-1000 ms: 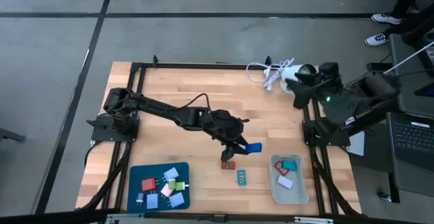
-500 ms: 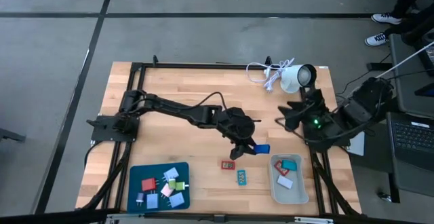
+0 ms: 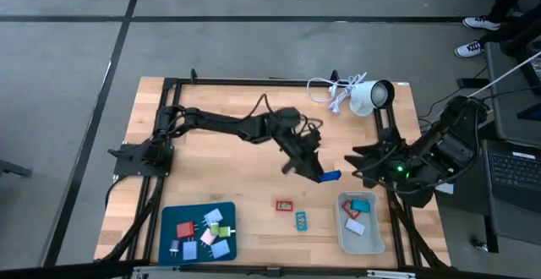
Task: Pick & Place Office items
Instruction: Put the blue digital clock into the gray bin
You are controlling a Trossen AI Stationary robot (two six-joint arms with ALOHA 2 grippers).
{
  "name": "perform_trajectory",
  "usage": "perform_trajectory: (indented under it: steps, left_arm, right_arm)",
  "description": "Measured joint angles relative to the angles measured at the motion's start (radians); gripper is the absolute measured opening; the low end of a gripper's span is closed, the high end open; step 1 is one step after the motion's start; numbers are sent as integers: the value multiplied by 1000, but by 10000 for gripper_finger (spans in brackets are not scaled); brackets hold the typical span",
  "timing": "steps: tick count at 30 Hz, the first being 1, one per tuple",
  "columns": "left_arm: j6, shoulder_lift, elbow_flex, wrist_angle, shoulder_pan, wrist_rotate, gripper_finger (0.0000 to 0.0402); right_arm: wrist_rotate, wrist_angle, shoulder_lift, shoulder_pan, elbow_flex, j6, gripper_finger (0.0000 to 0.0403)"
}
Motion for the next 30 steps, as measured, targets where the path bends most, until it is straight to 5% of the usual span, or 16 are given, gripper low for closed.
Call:
perform_trajectory:
  steps: [6, 16, 30]
  left_arm:
    - [-221, -1, 0, 40, 46, 374, 152]
    - [-277, -5, -1, 10, 84, 357, 152]
    - [-287, -6, 72, 12, 91, 339, 152]
  right_arm:
    - [-48, 182, -3, -3, 0, -273, 245]
    - [-40, 366, 18, -42, 1, -805, 245]
    - [-385, 374, 28, -195, 1, -1117, 245]
